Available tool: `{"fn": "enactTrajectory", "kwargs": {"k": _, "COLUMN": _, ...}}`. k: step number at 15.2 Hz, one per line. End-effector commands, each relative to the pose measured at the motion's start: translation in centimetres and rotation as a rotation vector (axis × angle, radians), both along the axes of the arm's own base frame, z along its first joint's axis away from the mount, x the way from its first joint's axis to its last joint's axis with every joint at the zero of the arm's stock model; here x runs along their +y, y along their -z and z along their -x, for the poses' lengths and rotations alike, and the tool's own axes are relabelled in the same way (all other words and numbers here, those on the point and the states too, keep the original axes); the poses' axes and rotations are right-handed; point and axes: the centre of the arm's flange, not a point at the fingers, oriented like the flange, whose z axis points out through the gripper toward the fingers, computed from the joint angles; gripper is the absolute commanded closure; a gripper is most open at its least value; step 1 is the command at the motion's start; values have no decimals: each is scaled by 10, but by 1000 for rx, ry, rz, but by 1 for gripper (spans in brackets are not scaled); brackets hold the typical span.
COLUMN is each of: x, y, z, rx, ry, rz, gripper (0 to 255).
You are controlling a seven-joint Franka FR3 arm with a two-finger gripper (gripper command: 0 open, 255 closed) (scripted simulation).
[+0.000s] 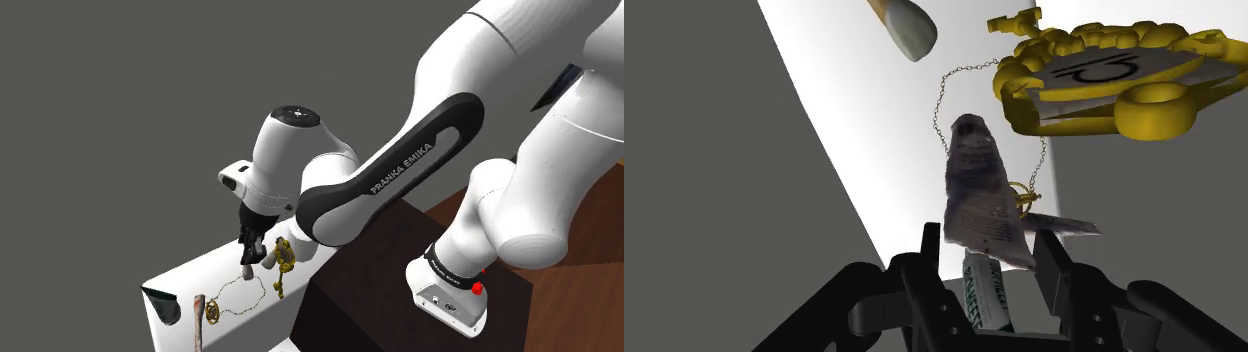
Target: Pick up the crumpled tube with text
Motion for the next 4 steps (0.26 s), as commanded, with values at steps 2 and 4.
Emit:
{"fn": "enactTrajectory", "kwargs": {"k": 2, "x": -1, "y": -15, "z": 1, "rx": 1, "ry": 0, "rz": 0, "gripper": 255}}
{"fn": "enactTrajectory", "kwargs": {"k": 4, "x": -1, "y": -16, "z": 1, "rx": 1, "ry": 0, "rz": 0, "gripper": 255}}
